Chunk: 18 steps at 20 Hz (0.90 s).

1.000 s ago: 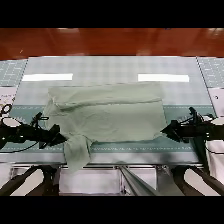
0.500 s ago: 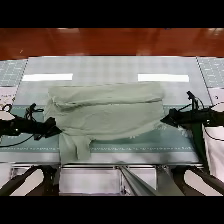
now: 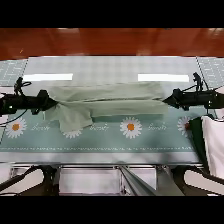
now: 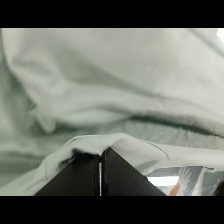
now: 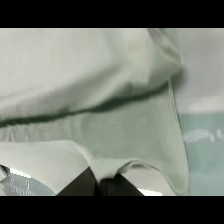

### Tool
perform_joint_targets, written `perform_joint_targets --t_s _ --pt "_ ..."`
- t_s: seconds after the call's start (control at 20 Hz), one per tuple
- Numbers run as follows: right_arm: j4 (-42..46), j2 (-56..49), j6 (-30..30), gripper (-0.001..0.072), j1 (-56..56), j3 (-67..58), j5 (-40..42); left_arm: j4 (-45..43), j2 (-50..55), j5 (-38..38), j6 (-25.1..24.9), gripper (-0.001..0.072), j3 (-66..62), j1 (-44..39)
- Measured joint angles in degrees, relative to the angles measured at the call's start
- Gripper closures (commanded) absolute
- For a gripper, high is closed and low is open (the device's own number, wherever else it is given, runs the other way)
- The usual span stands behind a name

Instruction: Fold the shirts.

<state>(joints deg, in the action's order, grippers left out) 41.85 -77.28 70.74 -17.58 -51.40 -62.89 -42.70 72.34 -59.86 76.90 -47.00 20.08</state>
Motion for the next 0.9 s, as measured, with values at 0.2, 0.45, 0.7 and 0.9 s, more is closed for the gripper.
perform_joint_targets --t_s 0.2,0.45,0.7,0.9 --pt "-0.8 -6.6 -0.3 0.0689 2.3 -7.5 1.9 1.3 8.3 1.1 -0.5 0.0685 -8.9 -2.4" --pt "-1.8 -14.3 0.5 0.0689 3.8 -15.2 4.0 1.8 17.4 1.3 -0.6 0.0685 -19.2 -4.9" --pt "-2.7 -19.3 0.9 0.0688 4.2 -19.6 4.8 2.0 23.2 1.4 -0.6 0.0685 -23.7 -5.6" --pt "-3.3 -21.4 0.9 0.0628 4.2 -20.5 5.3 2.0 25.9 1.5 -0.9 0.0684 -24.6 -5.8"
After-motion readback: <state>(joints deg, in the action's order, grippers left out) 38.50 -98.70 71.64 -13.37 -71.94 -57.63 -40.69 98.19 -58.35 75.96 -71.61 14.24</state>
